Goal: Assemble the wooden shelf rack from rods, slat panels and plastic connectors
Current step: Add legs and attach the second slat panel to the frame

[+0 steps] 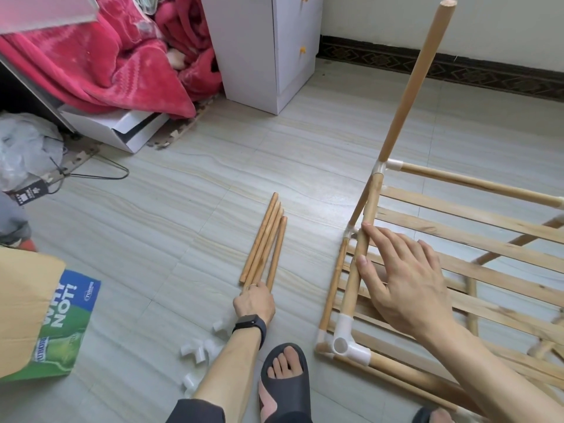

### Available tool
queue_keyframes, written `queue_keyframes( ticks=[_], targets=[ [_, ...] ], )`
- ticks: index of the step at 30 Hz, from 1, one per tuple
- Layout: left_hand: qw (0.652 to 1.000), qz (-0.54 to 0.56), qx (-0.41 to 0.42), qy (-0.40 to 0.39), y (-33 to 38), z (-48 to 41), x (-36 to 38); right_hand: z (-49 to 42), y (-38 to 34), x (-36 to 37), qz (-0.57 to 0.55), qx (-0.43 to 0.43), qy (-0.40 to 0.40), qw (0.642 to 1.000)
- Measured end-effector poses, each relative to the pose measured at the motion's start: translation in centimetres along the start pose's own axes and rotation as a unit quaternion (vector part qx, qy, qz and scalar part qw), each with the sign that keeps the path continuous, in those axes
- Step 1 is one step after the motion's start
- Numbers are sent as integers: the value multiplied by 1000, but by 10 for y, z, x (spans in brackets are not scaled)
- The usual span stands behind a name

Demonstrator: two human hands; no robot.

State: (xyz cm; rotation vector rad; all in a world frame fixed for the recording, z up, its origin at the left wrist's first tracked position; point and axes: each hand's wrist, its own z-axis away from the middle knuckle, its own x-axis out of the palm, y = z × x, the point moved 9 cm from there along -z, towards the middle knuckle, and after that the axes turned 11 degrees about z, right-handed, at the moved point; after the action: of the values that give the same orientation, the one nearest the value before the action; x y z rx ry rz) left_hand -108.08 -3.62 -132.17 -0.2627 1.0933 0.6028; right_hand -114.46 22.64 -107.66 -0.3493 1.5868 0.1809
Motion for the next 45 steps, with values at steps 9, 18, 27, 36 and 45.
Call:
queue_keyframes(
  ticks=[9,18,27,36,45],
  targets=[
    [972,228,38,37,22,30,-98,0,2,-4,-14,1,54,998],
    [844,232,283,392,78,174,-363,19,-2,-48,-100,16,94,990],
    [735,220,558,316,258,344,-402,62,49,-195,-394,39,254,882],
    [851,63,519,-41,334,297,-187,203,232,-170,-606,285,330,665],
    [870,-56,490,2,293,246,-93,232,258,-142,-656,286,386,582]
  ],
)
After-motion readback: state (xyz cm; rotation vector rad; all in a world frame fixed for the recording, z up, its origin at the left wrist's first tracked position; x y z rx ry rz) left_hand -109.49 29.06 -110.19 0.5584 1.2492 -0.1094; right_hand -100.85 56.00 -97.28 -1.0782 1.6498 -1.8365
